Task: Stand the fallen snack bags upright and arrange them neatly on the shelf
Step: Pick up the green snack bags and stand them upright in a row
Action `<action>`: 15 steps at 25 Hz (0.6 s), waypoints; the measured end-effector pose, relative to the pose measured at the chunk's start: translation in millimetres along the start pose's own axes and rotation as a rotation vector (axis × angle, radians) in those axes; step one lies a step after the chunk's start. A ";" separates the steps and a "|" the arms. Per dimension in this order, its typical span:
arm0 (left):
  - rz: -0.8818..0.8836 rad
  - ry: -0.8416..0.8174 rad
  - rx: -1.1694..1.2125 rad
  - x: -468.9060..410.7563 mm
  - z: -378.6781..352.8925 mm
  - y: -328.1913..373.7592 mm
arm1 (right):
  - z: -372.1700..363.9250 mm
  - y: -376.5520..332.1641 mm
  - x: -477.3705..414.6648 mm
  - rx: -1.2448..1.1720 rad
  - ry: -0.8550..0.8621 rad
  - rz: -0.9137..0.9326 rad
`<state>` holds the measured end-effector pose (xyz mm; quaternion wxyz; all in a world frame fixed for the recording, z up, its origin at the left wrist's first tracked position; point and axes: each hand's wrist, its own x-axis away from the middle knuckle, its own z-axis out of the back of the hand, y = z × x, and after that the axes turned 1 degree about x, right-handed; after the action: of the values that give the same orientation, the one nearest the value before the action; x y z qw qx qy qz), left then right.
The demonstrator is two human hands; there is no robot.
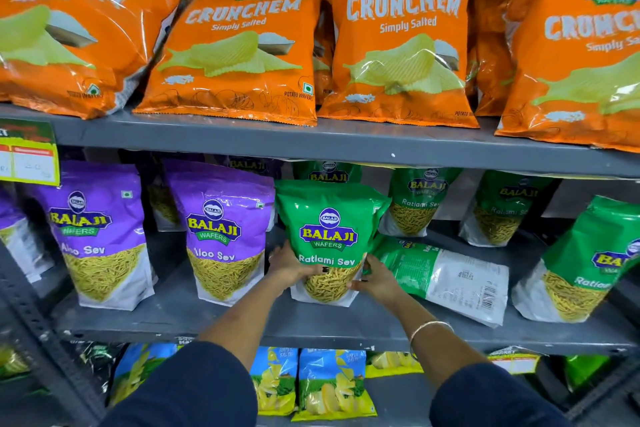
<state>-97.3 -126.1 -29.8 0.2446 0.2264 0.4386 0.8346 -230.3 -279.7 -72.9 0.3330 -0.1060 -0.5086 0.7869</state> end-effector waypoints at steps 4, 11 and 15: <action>0.047 -0.025 0.057 -1.1 -0.9 -4.0 | 1.5 -23.5 19.3 0.050 0.006 0.023; 0.528 -0.819 -0.224 32.8 -34.3 35.2 | 107.2 -28.1 17.4 0.255 0.246 -0.047; 0.470 -0.650 0.224 27.9 -118.4 81.4 | 180.6 3.7 6.9 0.350 0.273 -0.116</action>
<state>-206.2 -223.1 -17.3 0.1471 0.5973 0.3628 0.7000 -328.3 -408.0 8.2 0.4567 -0.1226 -0.3199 0.8210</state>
